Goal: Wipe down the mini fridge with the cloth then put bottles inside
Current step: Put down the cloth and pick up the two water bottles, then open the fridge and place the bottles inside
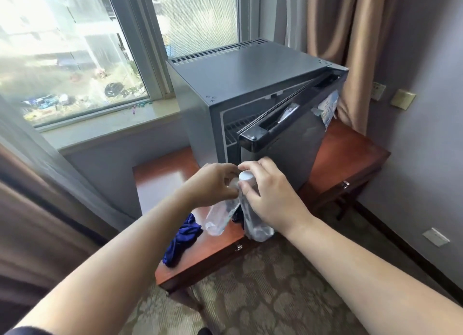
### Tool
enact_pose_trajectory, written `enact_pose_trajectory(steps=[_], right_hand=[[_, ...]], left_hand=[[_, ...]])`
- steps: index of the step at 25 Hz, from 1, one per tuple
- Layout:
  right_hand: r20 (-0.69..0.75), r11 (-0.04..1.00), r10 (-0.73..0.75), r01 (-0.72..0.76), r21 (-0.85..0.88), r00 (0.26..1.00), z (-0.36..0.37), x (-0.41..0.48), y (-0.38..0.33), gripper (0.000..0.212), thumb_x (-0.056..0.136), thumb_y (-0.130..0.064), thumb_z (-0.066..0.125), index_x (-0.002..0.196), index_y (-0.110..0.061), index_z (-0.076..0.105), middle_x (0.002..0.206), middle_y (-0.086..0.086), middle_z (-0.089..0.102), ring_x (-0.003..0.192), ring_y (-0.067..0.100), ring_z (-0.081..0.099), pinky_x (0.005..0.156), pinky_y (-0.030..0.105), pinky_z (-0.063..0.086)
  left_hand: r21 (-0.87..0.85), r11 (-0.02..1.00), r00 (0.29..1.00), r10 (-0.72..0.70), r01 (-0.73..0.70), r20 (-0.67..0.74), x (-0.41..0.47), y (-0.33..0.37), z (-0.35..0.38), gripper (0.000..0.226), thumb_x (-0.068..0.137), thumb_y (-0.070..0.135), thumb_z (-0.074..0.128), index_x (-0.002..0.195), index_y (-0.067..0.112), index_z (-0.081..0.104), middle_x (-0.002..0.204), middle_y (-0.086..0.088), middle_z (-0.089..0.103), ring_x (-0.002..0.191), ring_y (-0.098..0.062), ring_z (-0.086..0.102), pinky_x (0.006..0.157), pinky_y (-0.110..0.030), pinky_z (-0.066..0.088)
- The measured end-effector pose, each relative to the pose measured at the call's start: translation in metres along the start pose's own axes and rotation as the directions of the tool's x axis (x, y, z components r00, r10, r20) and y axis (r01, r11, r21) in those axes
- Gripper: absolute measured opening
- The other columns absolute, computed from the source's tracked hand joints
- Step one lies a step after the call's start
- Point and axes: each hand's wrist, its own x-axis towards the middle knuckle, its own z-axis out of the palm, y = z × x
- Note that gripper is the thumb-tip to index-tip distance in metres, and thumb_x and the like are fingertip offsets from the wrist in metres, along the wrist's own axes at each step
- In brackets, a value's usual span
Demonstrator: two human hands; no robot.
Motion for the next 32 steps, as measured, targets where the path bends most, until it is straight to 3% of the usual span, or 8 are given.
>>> enact_pose_trajectory(steps=[3, 7, 11, 16, 21, 25, 28, 32], right_hand=[[-0.097, 1.000, 0.010, -0.007, 0.030, 0.995, -0.002, -0.030, -0.001, 0.035, 0.100, -0.026, 0.062, 0.132, -0.013, 0.063, 0.120, -0.001, 0.058, 0.108, 0.015, 0.062, 0.095, 0.034, 0.054], [-0.114, 0.999, -0.024, 0.028, 0.038, 0.993, -0.011, -0.059, -0.001, 0.039, 0.101, -0.026, 0.061, 0.138, -0.015, 0.061, 0.121, -0.005, 0.057, 0.107, 0.013, 0.063, 0.092, 0.033, 0.057], [-0.045, 0.998, -0.036, 0.039, 0.055, 0.998, -0.020, -0.077, 0.005, 0.039, 0.103, -0.022, 0.058, 0.141, -0.013, 0.060, 0.122, -0.004, 0.058, 0.107, 0.016, 0.064, 0.091, 0.035, 0.057], [0.082, 0.998, -0.053, 0.050, 0.041, 0.995, -0.009, -0.082, 0.021, 0.036, 0.104, -0.020, 0.055, 0.139, -0.016, 0.060, 0.125, -0.003, 0.058, 0.114, 0.018, 0.062, 0.092, 0.036, 0.056], [0.115, 0.996, 0.055, -0.047, -0.077, 0.992, 0.012, -0.040, 0.039, 0.038, 0.102, -0.020, 0.057, 0.140, -0.019, 0.058, 0.130, -0.002, 0.059, 0.125, 0.019, 0.051, 0.098, 0.038, 0.054], [0.089, 0.938, 0.185, -0.149, -0.312, 0.979, 0.034, 0.007, 0.050, 0.043, 0.101, -0.010, 0.053, 0.143, -0.019, 0.052, 0.134, 0.002, 0.053, 0.121, 0.024, 0.050, 0.082, 0.037, 0.056], [0.057, 0.896, 0.309, -0.270, -0.353, 0.949, 0.050, 0.039, 0.057, 0.040, 0.098, -0.005, 0.054, 0.136, -0.016, 0.054, 0.133, 0.007, 0.049, 0.120, 0.028, 0.049, 0.079, 0.039, 0.055], [-0.054, 0.826, 0.500, -0.495, -0.272, 0.864, 0.052, 0.084, 0.078, 0.039, 0.095, -0.002, 0.058, 0.133, -0.011, 0.058, 0.137, 0.011, 0.047, 0.126, 0.033, 0.050, 0.096, 0.046, 0.053]], left_hand=[[-0.054, 0.996, 0.997, 0.071, -0.073, -0.034, -0.018, 0.018, 0.015, 0.023, 0.076, 0.031, 0.076, 0.094, 0.040, 0.065, 0.072, 0.036, 0.060, 0.064, 0.009, 0.055, 0.060, 0.000, 0.036], [-0.054, 0.993, 0.994, 0.109, -0.108, 0.019, -0.029, 0.039, 0.021, 0.035, 0.078, 0.032, 0.074, 0.070, 0.055, 0.049, 0.069, 0.030, 0.056, 0.058, 0.003, 0.049, 0.054, -0.006, 0.037], [-0.027, 0.997, 0.993, 0.071, -0.068, 0.097, -0.039, 0.055, 0.032, 0.048, 0.079, 0.025, 0.074, 0.080, 0.068, 0.055, 0.072, 0.035, 0.060, 0.063, 0.007, 0.056, 0.055, -0.008, 0.042], [-0.068, 0.988, 0.991, -0.136, 0.135, -0.012, -0.044, 0.043, 0.052, 0.043, 0.083, 0.026, 0.077, 0.125, 0.033, 0.069, 0.074, 0.029, 0.064, 0.070, 0.001, 0.063, 0.074, -0.024, 0.055], [-0.025, 0.964, 0.954, -0.267, 0.266, -0.136, -0.025, 0.012, 0.066, 0.037, 0.085, 0.033, 0.077, 0.122, 0.030, 0.069, 0.097, 0.007, 0.064, 0.079, -0.011, 0.065, 0.080, -0.034, 0.057], [-0.004, 0.930, 0.905, -0.360, 0.369, -0.227, 0.018, 0.001, 0.084, 0.033, 0.087, 0.036, 0.071, 0.117, 0.023, 0.066, 0.108, 0.002, 0.063, 0.097, -0.021, 0.062, 0.078, -0.029, 0.048], [-0.041, 0.948, 0.924, -0.318, 0.316, -0.212, 0.050, 0.000, 0.102, 0.030, 0.090, 0.028, 0.065, 0.119, 0.021, 0.063, 0.115, -0.003, 0.063, 0.104, -0.026, 0.063, 0.078, -0.029, 0.044], [-0.154, 0.955, 0.937, -0.282, 0.254, -0.204, 0.086, -0.015, 0.106, 0.031, 0.091, 0.018, 0.065, 0.122, 0.018, 0.061, 0.126, -0.008, 0.063, 0.109, -0.030, 0.063, 0.081, -0.032, 0.047]])
